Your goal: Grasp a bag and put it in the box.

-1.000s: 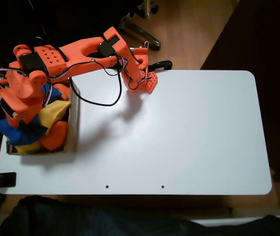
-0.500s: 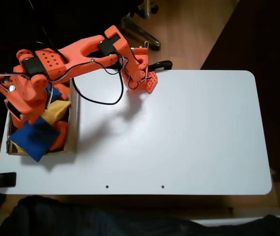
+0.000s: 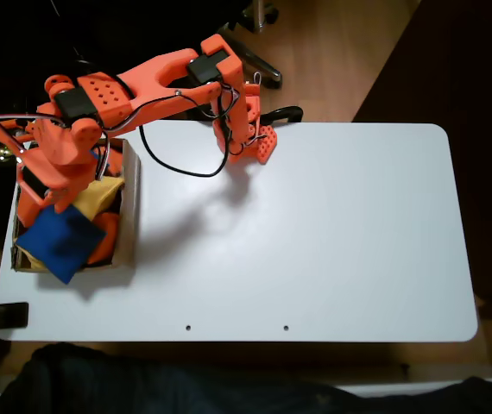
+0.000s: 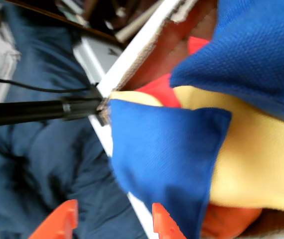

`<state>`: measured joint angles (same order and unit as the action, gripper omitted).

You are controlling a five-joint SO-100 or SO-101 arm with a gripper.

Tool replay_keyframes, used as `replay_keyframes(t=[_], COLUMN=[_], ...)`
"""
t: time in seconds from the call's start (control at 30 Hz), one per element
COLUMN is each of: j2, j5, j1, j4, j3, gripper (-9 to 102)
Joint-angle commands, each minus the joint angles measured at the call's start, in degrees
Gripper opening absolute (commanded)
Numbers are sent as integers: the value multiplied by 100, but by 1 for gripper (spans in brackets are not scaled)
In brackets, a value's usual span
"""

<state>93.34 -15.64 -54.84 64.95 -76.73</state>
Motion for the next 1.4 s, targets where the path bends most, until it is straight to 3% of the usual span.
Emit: replay_keyframes(t=[0.0, 0.37, 0.7, 1.37], j2=[554, 1406, 2496, 4017], j5=[79, 299, 308, 1556], j1=[123, 554, 984, 2188], j4=[-70, -35, -738, -527], j3=[-105, -624, -1881, -2610], gripper=[34, 51, 52, 17])
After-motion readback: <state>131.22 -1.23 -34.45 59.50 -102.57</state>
